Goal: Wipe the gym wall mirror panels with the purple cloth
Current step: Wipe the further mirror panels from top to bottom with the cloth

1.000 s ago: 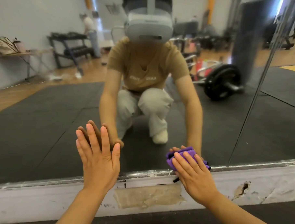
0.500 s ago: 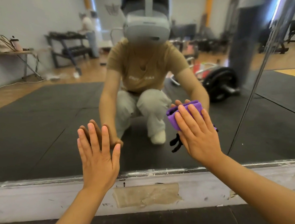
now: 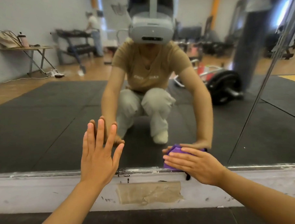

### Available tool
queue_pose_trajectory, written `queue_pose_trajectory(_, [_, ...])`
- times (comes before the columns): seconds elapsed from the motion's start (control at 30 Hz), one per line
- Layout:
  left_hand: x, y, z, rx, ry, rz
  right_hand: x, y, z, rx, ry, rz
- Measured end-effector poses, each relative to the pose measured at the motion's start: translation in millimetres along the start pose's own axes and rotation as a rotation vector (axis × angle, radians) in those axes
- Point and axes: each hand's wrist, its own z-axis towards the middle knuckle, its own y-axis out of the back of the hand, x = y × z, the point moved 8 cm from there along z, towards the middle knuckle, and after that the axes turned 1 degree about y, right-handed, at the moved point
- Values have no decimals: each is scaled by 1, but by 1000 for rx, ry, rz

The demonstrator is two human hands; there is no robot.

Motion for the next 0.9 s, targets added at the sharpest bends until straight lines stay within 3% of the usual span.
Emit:
queue_pose_trajectory(0.07, [2, 0, 0, -6, -6, -1, -30, 21, 18, -110, -135, 15])
queue_pose_trajectory(0.17, [6, 2, -2, -13, -48, 21, -86, 60, 46, -374, -476, 59])
queue_pose_trajectory(0.33, [18, 8, -4, -27, -109, 51, -93, 72, 63, -503, -719, 111])
queue_pose_trajectory(0.43, [27, 9, -4, -33, -114, 81, -57, 53, 67, -462, -677, 119])
queue_pose_trajectory(0.6, [34, 9, -7, -40, -98, 74, 43, 7, 60, -175, -347, 121])
queue_pose_trajectory(0.7, [37, 11, -5, -49, -84, 64, 53, -1, 57, -100, -348, 124])
queue_pose_trajectory(0.8, [39, 10, -8, -55, -72, 43, 42, 6, 61, -99, -336, 156])
queue_pose_trajectory(0.9, [39, 7, -8, -65, -74, 43, -3, 36, 85, -272, -427, 174])
